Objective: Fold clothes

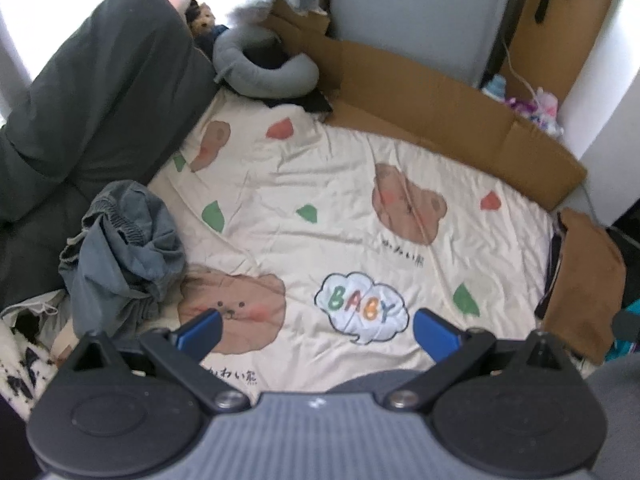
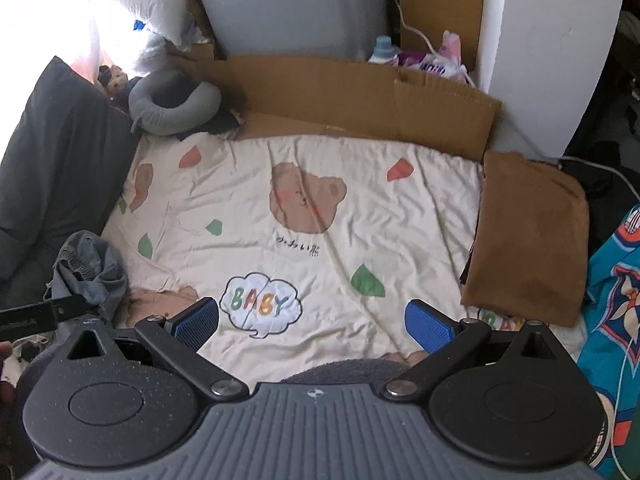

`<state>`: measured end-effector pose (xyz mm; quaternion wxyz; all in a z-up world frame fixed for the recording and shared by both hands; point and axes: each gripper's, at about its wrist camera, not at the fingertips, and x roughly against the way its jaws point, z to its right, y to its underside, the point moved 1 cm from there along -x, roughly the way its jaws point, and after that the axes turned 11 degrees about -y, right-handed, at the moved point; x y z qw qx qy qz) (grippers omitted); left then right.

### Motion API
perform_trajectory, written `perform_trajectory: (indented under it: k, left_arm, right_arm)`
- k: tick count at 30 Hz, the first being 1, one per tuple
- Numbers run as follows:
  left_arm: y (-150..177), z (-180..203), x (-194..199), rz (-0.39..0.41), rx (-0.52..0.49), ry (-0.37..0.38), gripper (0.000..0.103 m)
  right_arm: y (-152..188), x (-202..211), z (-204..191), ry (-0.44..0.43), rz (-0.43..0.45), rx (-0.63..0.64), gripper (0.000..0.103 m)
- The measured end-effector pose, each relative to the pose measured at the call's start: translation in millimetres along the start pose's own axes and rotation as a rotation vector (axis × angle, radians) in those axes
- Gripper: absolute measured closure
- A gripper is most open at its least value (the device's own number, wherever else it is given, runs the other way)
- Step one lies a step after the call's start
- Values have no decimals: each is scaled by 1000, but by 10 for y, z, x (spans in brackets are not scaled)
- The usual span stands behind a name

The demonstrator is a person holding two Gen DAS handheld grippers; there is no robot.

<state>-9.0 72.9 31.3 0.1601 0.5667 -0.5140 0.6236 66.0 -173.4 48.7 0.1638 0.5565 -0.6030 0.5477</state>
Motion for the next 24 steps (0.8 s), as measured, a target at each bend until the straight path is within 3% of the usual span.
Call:
perform_trajectory:
  k: [11,24]
  left_arm:
    - [6,99,-22,-2,-44,-35,1]
    - [39,178,-25,-10,-71,-2,3]
  right_arm:
    - [-9,-24,119,-17,-17,-27,1]
    - [-45,-32,157,-13,-27,-16,1]
